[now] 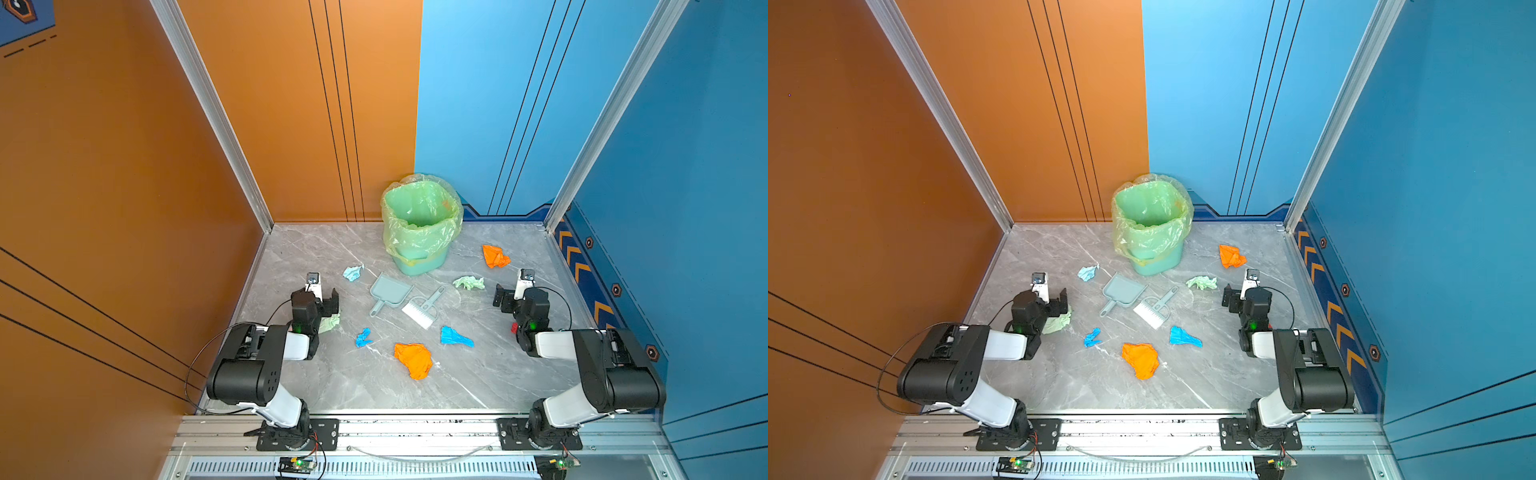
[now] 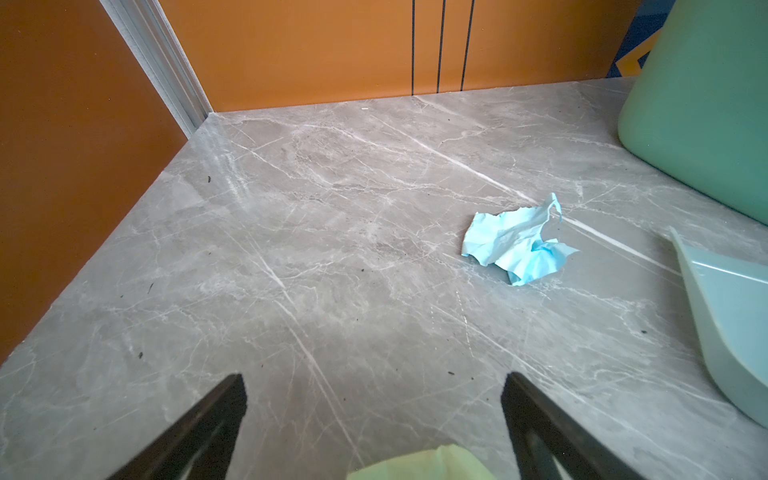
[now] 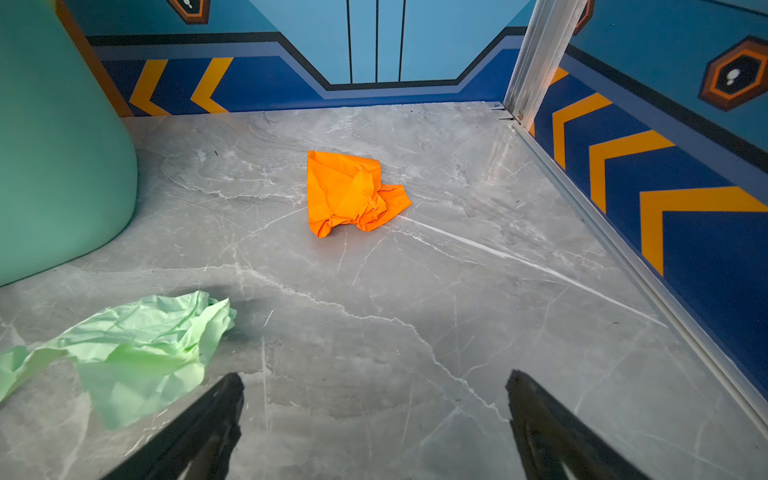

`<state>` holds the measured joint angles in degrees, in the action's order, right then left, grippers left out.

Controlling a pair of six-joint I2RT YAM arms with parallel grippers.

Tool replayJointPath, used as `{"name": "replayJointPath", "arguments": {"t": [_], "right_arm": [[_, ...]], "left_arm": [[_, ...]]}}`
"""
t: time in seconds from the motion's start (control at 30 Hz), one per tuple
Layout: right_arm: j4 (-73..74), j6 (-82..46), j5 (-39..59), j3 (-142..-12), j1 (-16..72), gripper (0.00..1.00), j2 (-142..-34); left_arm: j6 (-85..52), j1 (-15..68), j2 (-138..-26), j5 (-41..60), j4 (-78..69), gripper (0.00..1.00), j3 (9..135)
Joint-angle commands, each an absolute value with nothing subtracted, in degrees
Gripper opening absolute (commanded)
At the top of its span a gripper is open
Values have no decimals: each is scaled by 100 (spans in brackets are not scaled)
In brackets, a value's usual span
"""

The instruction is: Sweep away the paper scraps from the table

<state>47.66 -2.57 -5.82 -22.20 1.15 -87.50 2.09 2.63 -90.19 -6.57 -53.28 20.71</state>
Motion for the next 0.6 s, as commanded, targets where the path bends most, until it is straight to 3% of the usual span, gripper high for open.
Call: {"name": "replayJointPath", "arguments": {"t": [0.0, 0.13, 0.57], "right_arm": [[4889, -290, -483, -2205, 97, 100, -8771], [4921, -262, -514, -2193, 131, 100, -8763], [3171, -351, -578, -2675, 193, 100, -7860]], "left_arm": [[172, 229, -8944, -665, -5308, 98, 2156], [5, -69, -8905, -21, -5103, 98, 2223], [183, 14, -8249, 163, -4185, 98, 2462]]}}
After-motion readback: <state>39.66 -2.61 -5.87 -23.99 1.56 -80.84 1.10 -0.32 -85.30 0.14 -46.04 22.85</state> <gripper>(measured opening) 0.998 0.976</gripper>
